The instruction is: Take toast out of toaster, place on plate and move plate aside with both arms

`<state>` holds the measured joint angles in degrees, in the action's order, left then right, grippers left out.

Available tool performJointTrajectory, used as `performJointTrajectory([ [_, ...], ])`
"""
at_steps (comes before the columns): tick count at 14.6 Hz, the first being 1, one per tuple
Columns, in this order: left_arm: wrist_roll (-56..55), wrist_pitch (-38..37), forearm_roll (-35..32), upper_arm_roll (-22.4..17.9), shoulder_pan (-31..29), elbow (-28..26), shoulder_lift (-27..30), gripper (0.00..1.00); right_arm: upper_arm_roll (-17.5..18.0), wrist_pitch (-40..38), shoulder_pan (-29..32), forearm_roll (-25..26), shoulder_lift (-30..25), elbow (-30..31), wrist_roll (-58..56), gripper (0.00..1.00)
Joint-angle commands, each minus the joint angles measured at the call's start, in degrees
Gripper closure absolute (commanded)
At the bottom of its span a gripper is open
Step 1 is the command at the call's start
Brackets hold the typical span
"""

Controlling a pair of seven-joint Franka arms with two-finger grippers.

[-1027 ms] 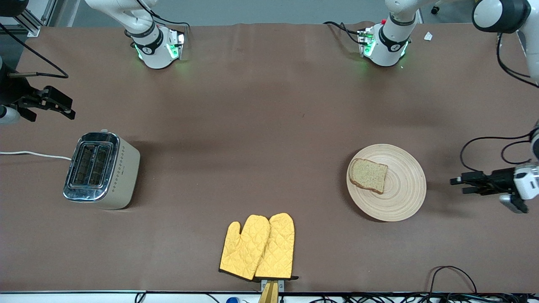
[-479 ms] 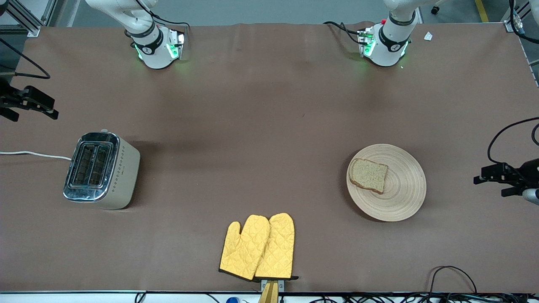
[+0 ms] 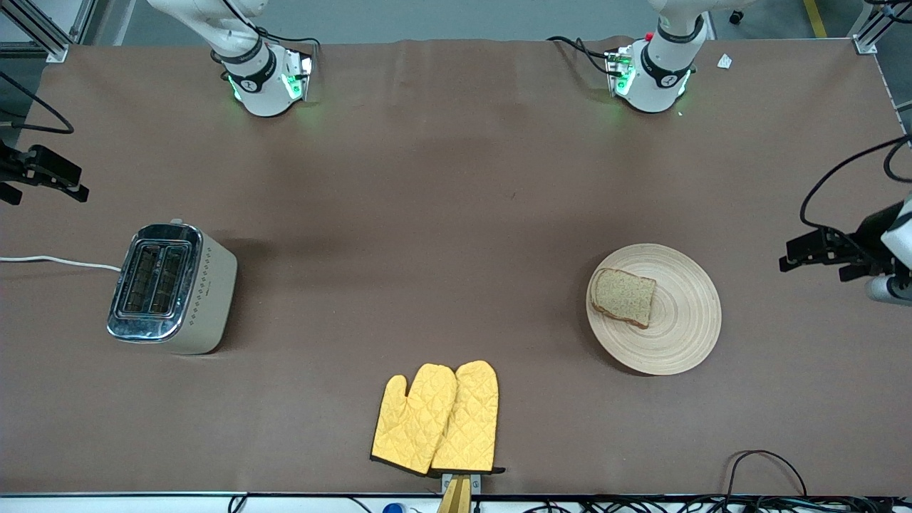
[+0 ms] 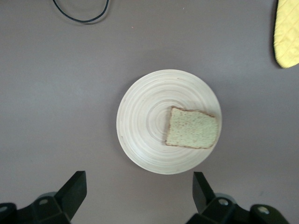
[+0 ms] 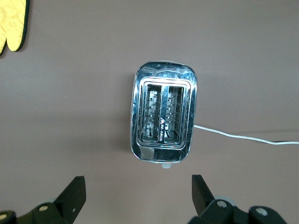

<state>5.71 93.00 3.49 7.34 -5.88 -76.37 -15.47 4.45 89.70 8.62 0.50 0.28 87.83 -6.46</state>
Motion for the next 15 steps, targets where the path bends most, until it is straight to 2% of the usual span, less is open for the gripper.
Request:
performJointTrajectory([
  [1, -6.40, -2.38, -1.82, 0.74, 1.40, -2.11, 3.86, 0.00, 5.31, -0.58, 5.70, 0.47, -0.02, -0.47, 0.04, 0.00],
  [5, -10.79, -0.64, -3.14, 3.29, 1.49, -9.30, 10.53, 0.00, 5.04, -0.66, 4.22, 0.65, -0.02, -0.47, 0.39, 0.00],
  [8, -11.16, 4.89, -5.69, 5.40, 1.23, -16.60, 15.55, 0.00, 4.26, -0.75, 2.90, 0.73, -0.02, -0.47, 4.24, 0.00],
  [10, -10.11, 5.08, -5.87, 5.41, 1.31, -16.18, 15.21, 0.00, 3.03, -0.75, 1.58, 0.82, -0.02, -0.47, 4.43, 0.00],
  [11, -10.10, 5.00, -6.13, 5.41, 1.31, -14.61, 14.25, 0.00, 0.67, -0.75, -0.60, 0.91, -0.02, -0.47, 4.35, 0.00],
  [13, -10.19, 4.82, -6.13, 5.41, 1.31, -11.80, 12.75, 0.00, -6.35, -0.58, -6.40, 0.82, -0.02, -0.73, 3.91, 0.00],
  [15, -10.02, 4.30, -6.13, 5.41, 0.87, -11.08, 12.31, 0.00, -7.70, -0.58, -6.69, 0.73, 0.07, -1.17, 3.64, 0.00],
])
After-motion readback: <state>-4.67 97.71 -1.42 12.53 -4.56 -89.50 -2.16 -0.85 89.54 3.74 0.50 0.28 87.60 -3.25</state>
